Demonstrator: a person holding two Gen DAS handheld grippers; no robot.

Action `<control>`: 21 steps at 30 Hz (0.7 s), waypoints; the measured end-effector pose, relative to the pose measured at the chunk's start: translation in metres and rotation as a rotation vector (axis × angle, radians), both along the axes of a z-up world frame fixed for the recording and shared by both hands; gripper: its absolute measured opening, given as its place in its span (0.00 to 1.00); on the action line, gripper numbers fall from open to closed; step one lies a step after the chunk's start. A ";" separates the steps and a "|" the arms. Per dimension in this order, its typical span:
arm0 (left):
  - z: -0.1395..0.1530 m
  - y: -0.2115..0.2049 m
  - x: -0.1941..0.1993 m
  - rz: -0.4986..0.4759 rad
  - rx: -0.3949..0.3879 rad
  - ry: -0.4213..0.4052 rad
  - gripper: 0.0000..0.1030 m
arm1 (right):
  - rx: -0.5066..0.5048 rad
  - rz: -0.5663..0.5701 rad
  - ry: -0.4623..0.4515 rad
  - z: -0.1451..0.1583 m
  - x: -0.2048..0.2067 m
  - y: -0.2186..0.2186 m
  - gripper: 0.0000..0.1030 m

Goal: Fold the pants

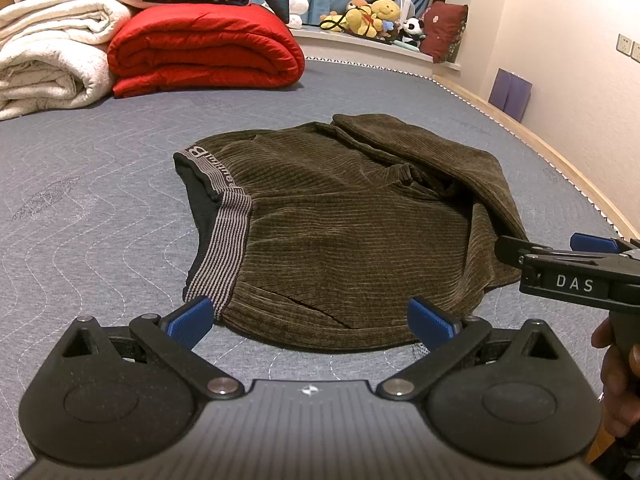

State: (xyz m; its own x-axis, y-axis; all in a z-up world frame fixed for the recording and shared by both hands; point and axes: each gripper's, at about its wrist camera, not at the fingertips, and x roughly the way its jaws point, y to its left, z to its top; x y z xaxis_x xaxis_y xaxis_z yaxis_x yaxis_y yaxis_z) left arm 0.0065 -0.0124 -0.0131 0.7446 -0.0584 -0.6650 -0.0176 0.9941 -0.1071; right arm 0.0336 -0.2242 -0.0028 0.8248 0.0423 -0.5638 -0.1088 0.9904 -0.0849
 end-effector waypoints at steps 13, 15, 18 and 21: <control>0.001 -0.001 -0.001 -0.016 -0.012 -0.004 1.00 | 0.006 0.001 0.006 -0.004 -0.001 0.002 0.99; 0.002 -0.001 -0.002 -0.018 -0.016 -0.010 1.00 | 0.006 0.001 0.008 -0.003 -0.001 0.003 0.99; 0.004 -0.001 -0.004 -0.022 -0.021 -0.032 1.00 | 0.006 0.002 0.008 -0.004 -0.002 0.002 0.99; 0.005 -0.006 -0.008 -0.028 0.020 -0.075 1.00 | 0.009 0.000 0.008 -0.004 -0.002 0.003 0.99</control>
State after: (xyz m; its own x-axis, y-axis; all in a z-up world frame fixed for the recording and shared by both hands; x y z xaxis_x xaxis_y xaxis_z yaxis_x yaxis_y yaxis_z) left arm -0.0011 -0.0181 -0.0077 0.7903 -0.0677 -0.6089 0.0180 0.9960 -0.0874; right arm 0.0320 -0.2215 -0.0063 0.8204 0.0471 -0.5698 -0.1093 0.9911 -0.0754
